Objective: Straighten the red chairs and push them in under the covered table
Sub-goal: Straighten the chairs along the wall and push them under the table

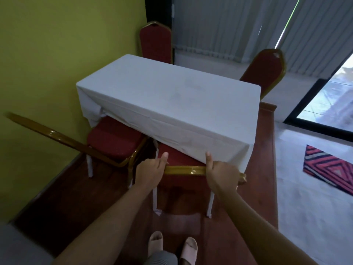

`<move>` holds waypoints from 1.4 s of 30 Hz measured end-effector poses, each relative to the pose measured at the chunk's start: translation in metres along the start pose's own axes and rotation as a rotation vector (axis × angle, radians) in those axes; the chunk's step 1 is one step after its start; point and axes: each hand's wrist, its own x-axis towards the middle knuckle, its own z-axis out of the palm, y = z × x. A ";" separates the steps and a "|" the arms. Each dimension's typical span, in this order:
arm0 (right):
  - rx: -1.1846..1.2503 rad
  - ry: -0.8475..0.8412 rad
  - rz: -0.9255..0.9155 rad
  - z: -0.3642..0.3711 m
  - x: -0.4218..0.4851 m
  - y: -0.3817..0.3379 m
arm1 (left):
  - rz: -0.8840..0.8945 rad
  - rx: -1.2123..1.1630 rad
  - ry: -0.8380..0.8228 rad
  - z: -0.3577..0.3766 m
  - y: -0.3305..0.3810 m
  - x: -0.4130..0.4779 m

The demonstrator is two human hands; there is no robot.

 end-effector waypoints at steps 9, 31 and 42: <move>0.279 -0.041 -0.268 0.026 -0.017 -0.002 | 0.109 -0.155 0.171 -0.006 -0.009 -0.008; 0.212 -0.137 -0.186 0.068 -0.008 -0.121 | -0.032 -0.086 0.116 -0.064 -0.144 0.068; 0.277 -0.196 -0.244 0.076 -0.004 -0.131 | -0.030 0.016 0.146 -0.084 -0.157 0.054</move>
